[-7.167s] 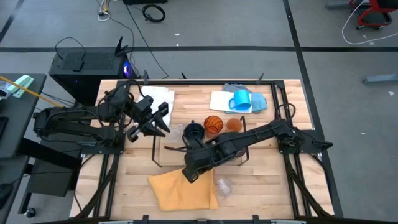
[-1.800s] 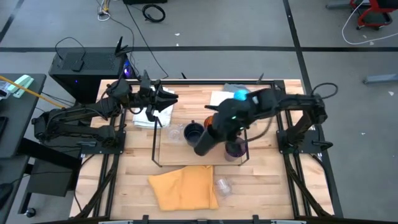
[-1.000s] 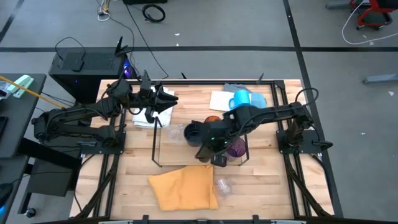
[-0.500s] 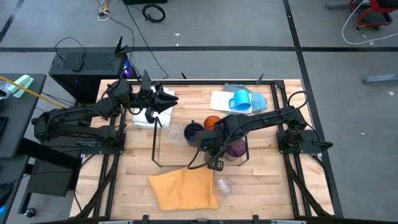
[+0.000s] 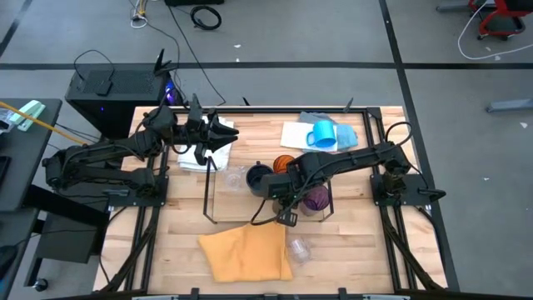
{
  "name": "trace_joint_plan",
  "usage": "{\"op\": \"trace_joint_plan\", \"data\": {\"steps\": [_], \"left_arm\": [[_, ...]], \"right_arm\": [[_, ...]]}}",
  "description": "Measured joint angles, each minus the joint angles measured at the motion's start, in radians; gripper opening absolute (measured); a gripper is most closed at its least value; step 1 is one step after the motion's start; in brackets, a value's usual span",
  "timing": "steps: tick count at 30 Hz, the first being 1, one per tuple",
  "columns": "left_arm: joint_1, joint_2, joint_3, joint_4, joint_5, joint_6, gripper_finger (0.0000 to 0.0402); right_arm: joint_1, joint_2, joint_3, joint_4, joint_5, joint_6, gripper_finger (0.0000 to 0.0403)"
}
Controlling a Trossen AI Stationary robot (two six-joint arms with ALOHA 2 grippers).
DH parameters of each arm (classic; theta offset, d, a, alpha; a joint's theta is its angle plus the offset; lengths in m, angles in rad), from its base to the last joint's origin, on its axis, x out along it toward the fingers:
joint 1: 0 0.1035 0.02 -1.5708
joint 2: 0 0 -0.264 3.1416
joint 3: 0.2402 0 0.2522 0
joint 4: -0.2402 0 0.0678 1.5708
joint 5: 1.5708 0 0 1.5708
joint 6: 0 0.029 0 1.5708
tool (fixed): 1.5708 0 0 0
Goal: Stack small to large cups/mugs on shelf
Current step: Put the black cup on the shelf aligned with the orange cup
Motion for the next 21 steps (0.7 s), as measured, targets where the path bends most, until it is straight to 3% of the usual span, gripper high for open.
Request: {"op": "trace_joint_plan", "data": {"steps": [21], "left_arm": [[0.0, 0.0, 0.0, 0.003, 0.0, 0.0, 0.0105]], "right_arm": [[0.0, 0.057, -0.001, -0.009, -0.001, -0.029, 0.0]]}}
